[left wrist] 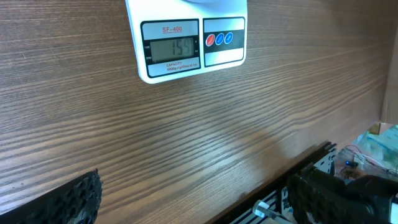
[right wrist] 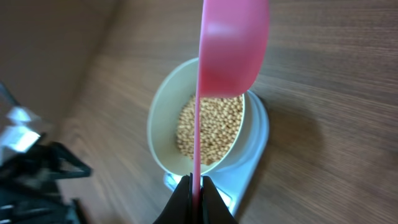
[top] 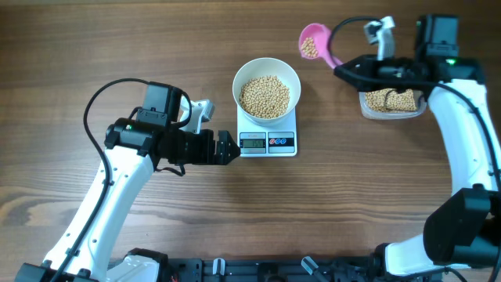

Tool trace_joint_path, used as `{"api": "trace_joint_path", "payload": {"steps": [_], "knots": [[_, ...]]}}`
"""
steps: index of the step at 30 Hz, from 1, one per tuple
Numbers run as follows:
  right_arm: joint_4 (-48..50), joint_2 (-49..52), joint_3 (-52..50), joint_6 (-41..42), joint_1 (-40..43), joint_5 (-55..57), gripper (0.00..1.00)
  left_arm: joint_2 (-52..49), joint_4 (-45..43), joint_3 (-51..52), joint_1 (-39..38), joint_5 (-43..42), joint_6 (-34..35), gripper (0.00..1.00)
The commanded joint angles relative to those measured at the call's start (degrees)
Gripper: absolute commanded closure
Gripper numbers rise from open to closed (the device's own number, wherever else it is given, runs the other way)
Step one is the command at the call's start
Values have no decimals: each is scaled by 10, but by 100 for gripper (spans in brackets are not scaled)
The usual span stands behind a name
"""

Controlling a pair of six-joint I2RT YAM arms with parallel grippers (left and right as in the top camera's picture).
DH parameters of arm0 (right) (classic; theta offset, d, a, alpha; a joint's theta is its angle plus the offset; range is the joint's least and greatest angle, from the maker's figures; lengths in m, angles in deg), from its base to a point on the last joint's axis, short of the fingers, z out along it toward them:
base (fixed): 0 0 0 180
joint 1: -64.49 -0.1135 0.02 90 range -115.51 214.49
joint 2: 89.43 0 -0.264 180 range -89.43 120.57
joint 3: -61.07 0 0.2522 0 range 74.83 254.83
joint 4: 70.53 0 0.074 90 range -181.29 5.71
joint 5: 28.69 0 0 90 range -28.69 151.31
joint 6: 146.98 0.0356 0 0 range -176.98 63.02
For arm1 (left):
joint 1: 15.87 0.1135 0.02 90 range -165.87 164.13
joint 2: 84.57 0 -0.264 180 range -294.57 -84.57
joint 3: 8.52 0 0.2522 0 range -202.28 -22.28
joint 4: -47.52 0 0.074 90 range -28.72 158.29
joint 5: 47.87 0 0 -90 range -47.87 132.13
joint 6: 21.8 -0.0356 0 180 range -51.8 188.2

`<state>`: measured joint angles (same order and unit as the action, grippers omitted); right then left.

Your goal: Scoop item into bowl and weigh 150g on scale

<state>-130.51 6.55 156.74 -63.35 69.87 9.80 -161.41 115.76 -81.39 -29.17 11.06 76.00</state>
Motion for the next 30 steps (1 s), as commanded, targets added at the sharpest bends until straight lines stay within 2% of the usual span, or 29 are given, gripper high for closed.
{"api": "trace_joint_path", "payload": {"steps": [1, 8, 15, 25, 30], "knots": [[-6, -16, 14, 9, 39, -122, 96, -1, 0, 0, 0, 6, 1, 0], [-70, -16, 14, -3, 130, -95, 96, -1, 0, 0, 0, 6, 1, 0], [-151, -16, 14, -74, 228, -18, 96, -1, 0, 0, 0, 6, 1, 0], [-177, -40, 14, -87, 248, 114, 96, -1, 0, 0, 0, 6, 1, 0], [-177, -94, 14, -87, 244, 248, 96, -1, 0, 0, 0, 6, 1, 0]]}}
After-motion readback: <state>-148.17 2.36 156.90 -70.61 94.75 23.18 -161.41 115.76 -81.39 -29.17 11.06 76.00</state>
